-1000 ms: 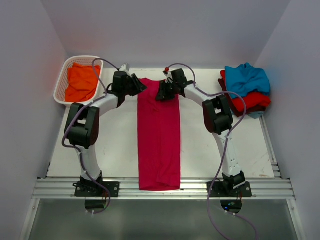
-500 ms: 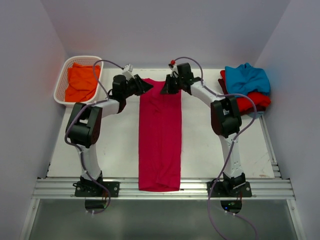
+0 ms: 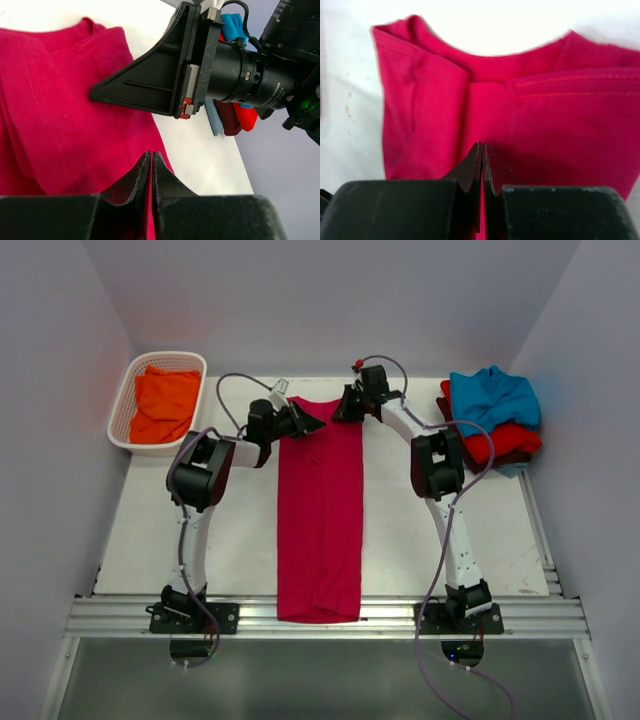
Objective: Fold and stack the t-shirts
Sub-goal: Rotate the tshirt 90 degrees
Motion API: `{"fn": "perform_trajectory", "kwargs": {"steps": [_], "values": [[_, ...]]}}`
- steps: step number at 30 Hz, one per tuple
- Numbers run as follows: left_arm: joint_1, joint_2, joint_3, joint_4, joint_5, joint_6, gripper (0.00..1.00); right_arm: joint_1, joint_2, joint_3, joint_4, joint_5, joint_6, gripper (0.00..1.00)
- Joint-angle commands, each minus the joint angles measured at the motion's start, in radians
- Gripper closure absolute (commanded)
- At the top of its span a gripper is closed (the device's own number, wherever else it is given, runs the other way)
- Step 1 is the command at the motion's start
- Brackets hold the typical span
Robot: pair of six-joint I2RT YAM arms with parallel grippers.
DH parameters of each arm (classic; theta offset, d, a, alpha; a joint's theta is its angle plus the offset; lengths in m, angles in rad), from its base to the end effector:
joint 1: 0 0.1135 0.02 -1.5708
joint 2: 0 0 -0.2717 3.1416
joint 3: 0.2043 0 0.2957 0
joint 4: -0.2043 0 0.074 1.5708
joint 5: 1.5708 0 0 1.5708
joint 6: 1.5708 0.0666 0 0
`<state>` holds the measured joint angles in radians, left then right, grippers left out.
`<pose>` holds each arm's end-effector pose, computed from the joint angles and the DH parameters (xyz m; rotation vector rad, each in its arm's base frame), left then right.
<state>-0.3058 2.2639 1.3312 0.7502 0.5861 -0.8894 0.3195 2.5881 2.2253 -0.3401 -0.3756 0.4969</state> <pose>0.5054 -0.1982 0.1022 -0.0885 1.9340 -1.3478 0.6065 0.2264 0.1218 0.0020 2.3613 0.8430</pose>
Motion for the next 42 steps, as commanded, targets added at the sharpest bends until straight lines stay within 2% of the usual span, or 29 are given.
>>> {"fn": "perform_trajectory", "kwargs": {"steps": [1,7,10,12,17,21,34,42], "values": [[-0.018,0.039,0.059,0.103,0.009,-0.049,0.94,0.003,0.021,0.010,-0.013,0.030,0.031,1.00],[-0.058,0.094,0.094,0.069,-0.031,-0.056,0.94,-0.002,0.023,-0.082,0.016,0.037,0.039,1.00],[-0.062,0.088,0.092,-0.017,-0.096,-0.005,0.94,-0.005,0.006,-0.127,0.035,0.038,0.042,1.00],[-0.062,0.068,0.092,-0.132,-0.144,0.030,0.94,-0.007,-0.003,-0.157,0.052,0.040,0.042,1.00],[-0.059,0.000,0.092,-0.401,-0.377,0.132,0.99,-0.008,-0.023,-0.187,0.053,0.044,0.029,1.00],[-0.041,-0.033,0.077,-0.511,-0.505,0.142,1.00,-0.013,-0.025,-0.208,0.053,0.050,0.017,1.00],[0.060,-0.165,-0.157,-0.476,-0.485,0.121,1.00,-0.059,-0.032,-0.236,0.029,0.072,0.002,1.00],[0.097,-0.260,-0.309,-0.371,-0.441,0.090,1.00,-0.066,-0.040,-0.234,0.006,0.084,-0.014,1.00]]}}
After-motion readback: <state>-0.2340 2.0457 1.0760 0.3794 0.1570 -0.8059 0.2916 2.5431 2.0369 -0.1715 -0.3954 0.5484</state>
